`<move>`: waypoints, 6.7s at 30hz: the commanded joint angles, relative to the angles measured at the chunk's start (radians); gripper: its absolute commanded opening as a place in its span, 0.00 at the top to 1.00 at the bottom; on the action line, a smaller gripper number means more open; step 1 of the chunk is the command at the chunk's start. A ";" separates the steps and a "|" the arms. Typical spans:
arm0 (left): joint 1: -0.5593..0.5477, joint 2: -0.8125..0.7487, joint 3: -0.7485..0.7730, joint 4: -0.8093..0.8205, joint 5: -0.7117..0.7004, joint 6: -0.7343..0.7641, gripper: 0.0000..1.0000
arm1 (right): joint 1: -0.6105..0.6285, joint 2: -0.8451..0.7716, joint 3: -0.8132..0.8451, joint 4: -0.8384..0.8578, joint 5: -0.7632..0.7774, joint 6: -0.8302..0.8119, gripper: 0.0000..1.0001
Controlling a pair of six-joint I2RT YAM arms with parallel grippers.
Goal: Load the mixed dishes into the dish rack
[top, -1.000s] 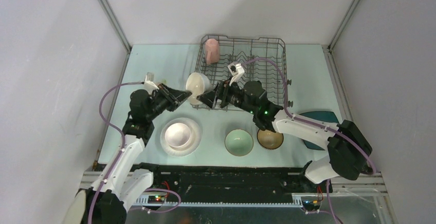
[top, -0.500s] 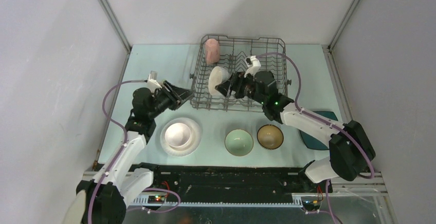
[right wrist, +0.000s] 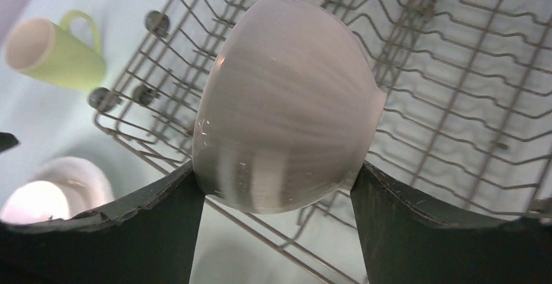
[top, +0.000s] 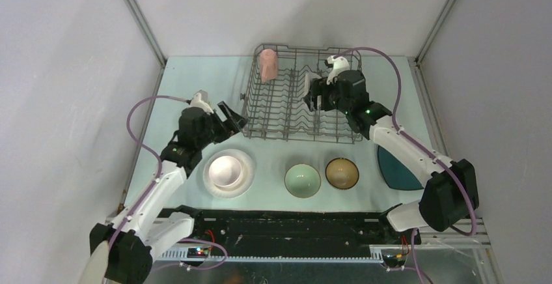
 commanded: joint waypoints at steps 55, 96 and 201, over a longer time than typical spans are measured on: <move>-0.355 0.081 0.191 -0.094 -0.290 0.274 0.09 | -0.233 0.815 0.671 -0.046 0.250 -1.458 1.00; -0.278 0.099 0.148 -0.086 -0.180 0.254 0.07 | -0.257 0.953 0.758 0.048 0.229 -1.483 1.00; -0.397 0.007 0.062 -0.029 -0.095 0.166 0.06 | -0.115 -0.571 -0.470 -0.505 -0.086 0.365 0.11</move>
